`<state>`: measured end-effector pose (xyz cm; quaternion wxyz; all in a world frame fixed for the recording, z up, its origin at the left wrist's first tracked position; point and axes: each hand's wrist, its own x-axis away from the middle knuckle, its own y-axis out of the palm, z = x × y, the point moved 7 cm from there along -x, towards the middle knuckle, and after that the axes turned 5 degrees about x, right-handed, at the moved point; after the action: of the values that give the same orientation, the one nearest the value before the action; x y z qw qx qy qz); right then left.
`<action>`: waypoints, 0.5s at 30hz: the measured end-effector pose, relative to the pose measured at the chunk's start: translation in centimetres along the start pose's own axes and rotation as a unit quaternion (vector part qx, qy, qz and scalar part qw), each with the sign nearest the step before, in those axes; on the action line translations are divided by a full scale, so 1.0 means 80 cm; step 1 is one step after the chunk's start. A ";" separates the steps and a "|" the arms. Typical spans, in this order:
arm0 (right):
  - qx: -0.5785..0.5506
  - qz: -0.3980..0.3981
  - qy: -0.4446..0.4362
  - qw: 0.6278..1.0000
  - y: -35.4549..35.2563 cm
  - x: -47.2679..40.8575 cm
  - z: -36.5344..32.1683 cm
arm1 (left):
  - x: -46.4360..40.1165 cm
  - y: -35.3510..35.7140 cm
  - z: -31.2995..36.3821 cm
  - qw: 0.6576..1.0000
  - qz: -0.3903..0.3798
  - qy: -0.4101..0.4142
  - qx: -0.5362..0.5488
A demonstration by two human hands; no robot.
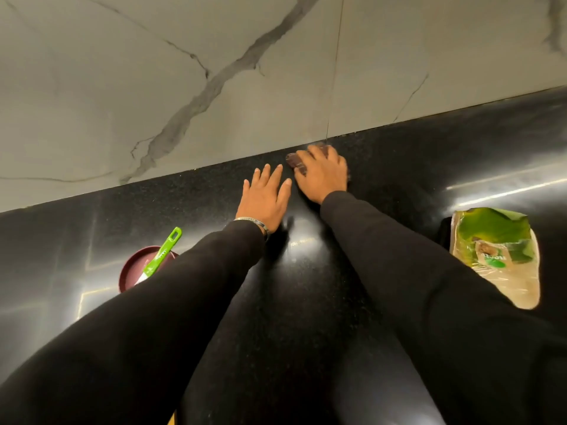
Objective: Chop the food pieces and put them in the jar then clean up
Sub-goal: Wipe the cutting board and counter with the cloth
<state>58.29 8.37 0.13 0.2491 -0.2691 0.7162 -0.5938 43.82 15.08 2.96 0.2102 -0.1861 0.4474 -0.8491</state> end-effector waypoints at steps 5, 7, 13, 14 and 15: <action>0.006 -0.006 0.051 0.999 -0.010 0.042 0.063 | 0.036 0.012 0.001 1.000 -0.013 0.011 0.017; 0.001 -0.014 0.057 0.998 -0.011 0.069 0.063 | 0.054 0.010 -0.003 1.000 -0.010 0.009 0.028; 0.015 -0.006 -0.027 1.000 -0.005 0.182 -0.044 | 0.110 0.000 -0.020 0.997 0.030 0.001 0.077; 0.007 -0.010 -0.046 0.999 -0.001 0.200 -0.067 | 0.117 -0.003 -0.022 0.995 0.039 -0.002 0.089; -0.010 -0.012 -0.071 0.997 0.002 0.219 -0.090 | 0.123 -0.005 -0.023 0.994 0.045 -0.004 0.096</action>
<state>40.61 1.66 0.60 0.2894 -0.3219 0.6995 -0.5687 34.53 11.36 3.58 0.2667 -0.1484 0.3704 -0.8773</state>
